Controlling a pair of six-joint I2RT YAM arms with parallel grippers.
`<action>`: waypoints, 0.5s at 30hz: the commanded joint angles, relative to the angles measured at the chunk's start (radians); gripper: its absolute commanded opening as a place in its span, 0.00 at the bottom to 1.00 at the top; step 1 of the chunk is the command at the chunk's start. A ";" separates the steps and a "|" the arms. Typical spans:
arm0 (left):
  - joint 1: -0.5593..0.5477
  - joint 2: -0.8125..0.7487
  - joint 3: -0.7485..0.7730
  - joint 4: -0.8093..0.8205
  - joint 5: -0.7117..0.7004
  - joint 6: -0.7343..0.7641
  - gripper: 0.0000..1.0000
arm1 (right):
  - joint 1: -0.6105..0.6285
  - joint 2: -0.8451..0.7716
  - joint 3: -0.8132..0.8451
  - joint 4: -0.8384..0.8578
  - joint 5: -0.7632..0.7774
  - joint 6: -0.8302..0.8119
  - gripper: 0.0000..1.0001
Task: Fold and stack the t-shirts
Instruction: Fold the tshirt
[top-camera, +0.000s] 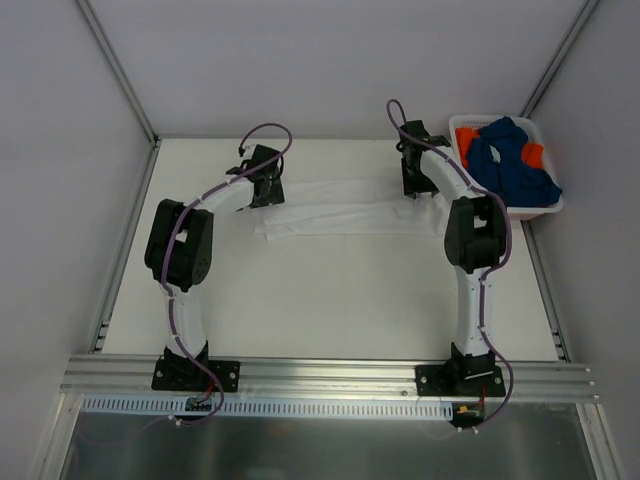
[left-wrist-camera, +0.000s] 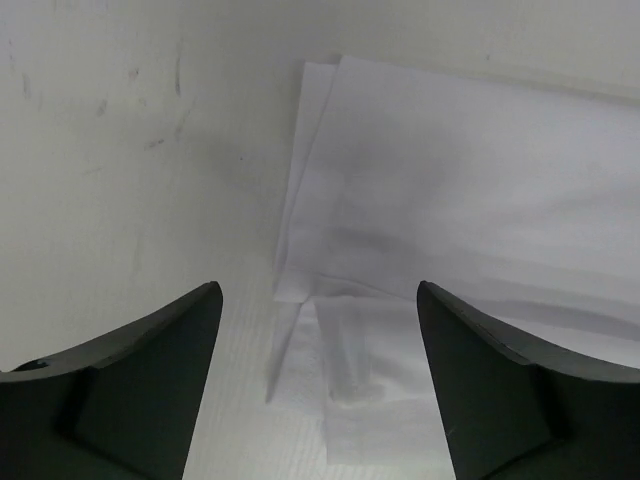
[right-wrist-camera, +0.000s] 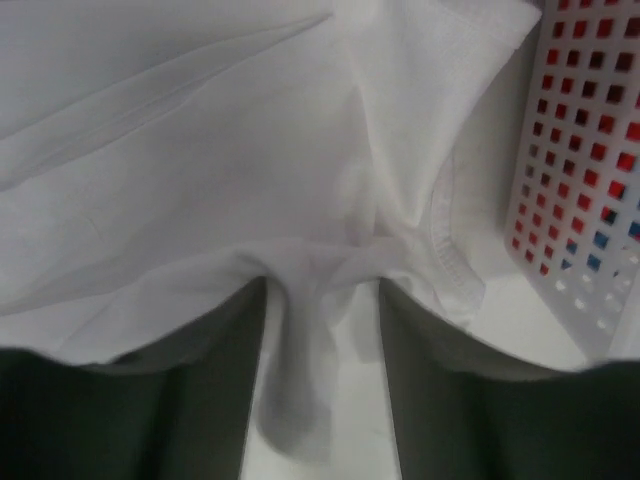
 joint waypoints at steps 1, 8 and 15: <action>0.011 0.018 0.066 -0.026 -0.029 0.012 0.99 | -0.016 0.027 0.074 -0.016 0.021 -0.033 0.58; 0.009 -0.070 0.206 -0.022 -0.080 0.041 0.99 | -0.033 -0.042 0.157 0.119 0.082 -0.094 0.96; -0.017 -0.231 0.152 -0.031 0.050 0.055 0.95 | -0.033 -0.249 0.114 0.096 0.024 -0.087 0.90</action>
